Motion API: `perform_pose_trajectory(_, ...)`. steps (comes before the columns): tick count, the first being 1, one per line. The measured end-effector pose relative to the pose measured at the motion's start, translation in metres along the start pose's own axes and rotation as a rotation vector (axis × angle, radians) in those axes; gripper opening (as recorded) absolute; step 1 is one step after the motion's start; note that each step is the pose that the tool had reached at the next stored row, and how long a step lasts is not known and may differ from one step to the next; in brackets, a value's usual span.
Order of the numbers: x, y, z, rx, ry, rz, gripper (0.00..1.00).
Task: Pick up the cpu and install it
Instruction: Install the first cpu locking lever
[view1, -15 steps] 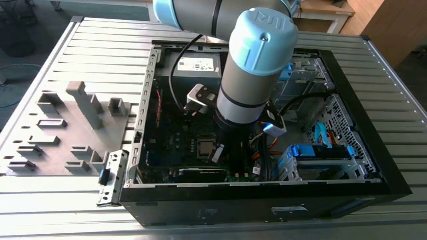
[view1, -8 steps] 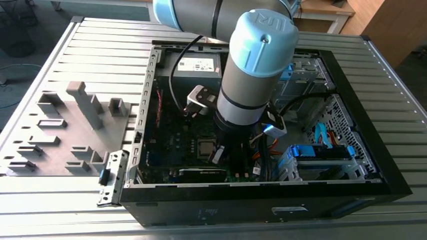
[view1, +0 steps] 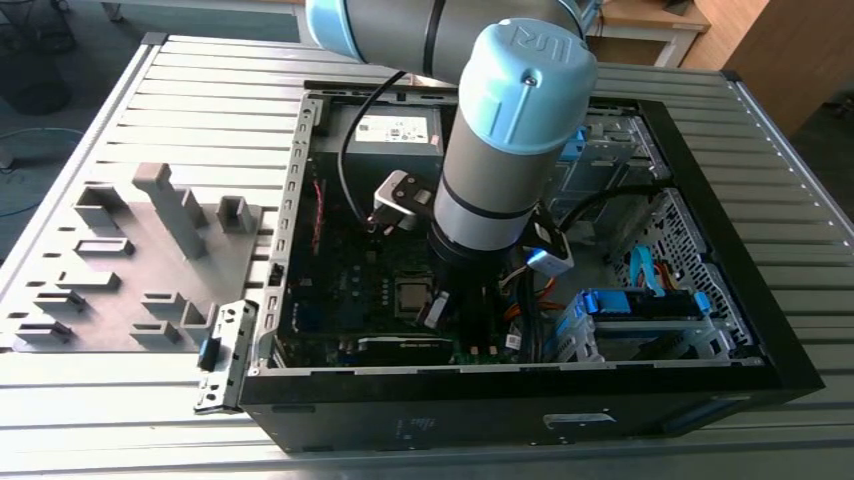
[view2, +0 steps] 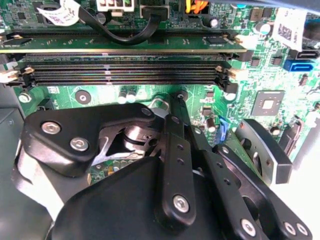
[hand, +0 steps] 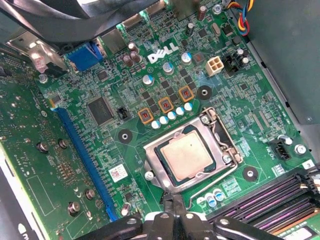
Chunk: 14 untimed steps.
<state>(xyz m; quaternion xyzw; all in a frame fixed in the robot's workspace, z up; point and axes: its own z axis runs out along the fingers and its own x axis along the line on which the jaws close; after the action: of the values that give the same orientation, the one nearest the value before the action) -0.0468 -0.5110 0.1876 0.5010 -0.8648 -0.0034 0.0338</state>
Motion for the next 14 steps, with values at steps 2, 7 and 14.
perform_pose_trajectory(2, 0.0, 0.0, 0.0, 0.0001, 0.0, 0.0, 0.11)
perform_pose_trajectory(7, -0.0002, -0.0004, 0.0, -0.0001, 0.0001, 0.0, 0.11)
perform_pose_trajectory(14, -0.0017, -0.003, -0.0001, 0.0001, -0.0004, 0.0, 0.11)
